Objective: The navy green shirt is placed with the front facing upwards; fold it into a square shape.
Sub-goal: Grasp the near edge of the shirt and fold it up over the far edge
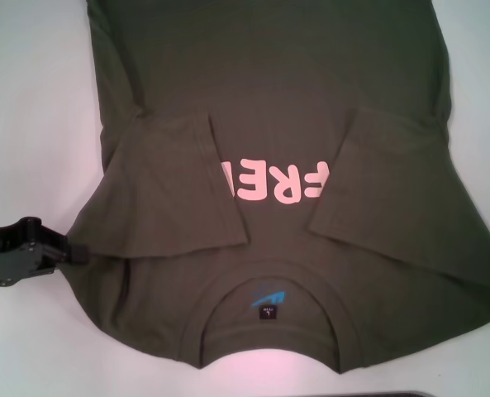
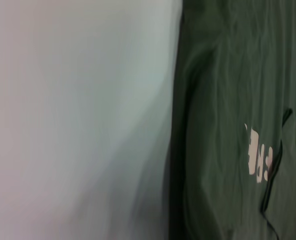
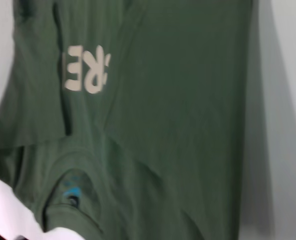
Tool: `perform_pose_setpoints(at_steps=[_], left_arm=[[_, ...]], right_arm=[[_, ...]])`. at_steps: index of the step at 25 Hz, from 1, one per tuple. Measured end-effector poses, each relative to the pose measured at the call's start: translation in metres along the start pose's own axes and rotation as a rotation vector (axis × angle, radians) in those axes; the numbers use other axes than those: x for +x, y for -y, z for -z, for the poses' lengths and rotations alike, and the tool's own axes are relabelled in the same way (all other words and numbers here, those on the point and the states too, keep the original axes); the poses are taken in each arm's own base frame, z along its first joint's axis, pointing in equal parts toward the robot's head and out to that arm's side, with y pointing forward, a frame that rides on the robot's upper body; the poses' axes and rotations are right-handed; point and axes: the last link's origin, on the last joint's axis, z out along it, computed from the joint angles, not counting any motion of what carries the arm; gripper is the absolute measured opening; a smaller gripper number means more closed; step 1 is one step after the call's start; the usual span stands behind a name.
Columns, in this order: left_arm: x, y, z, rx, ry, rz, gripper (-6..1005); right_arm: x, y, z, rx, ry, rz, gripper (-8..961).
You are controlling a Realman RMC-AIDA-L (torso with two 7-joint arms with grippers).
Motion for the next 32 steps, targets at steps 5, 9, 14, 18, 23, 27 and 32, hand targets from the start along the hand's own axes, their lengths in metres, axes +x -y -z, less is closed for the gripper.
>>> perform_pose_setpoints(at_steps=[5, 9, 14, 18, 23, 27, 32], left_arm=[[-0.004, -0.003, 0.005, 0.003, 0.062, -0.023, 35], [-0.013, 0.000, 0.005, 0.013, 0.109, -0.018, 38], [-0.023, 0.008, 0.006, 0.061, 0.166, 0.004, 42], [-0.027, 0.010, 0.008, 0.064, 0.178, 0.012, 46], [-0.017, -0.002, 0.006, 0.039, 0.172, -0.027, 50], [0.000, -0.019, 0.006, 0.029, 0.167, -0.073, 53], [0.027, -0.041, 0.017, 0.023, 0.123, -0.117, 58]], right_arm=[[0.002, -0.007, 0.007, -0.002, -0.032, 0.023, 30], [0.006, -0.010, 0.004, 0.019, -0.065, 0.026, 31], [0.010, -0.010, 0.001, 0.030, -0.094, 0.024, 32], [0.012, -0.010, 0.004, 0.021, -0.087, 0.022, 33], [-0.001, -0.020, 0.007, -0.018, -0.047, 0.061, 34], [-0.021, -0.034, 0.013, -0.048, -0.009, 0.114, 35], [-0.045, -0.051, 0.032, -0.075, 0.054, 0.174, 36]])
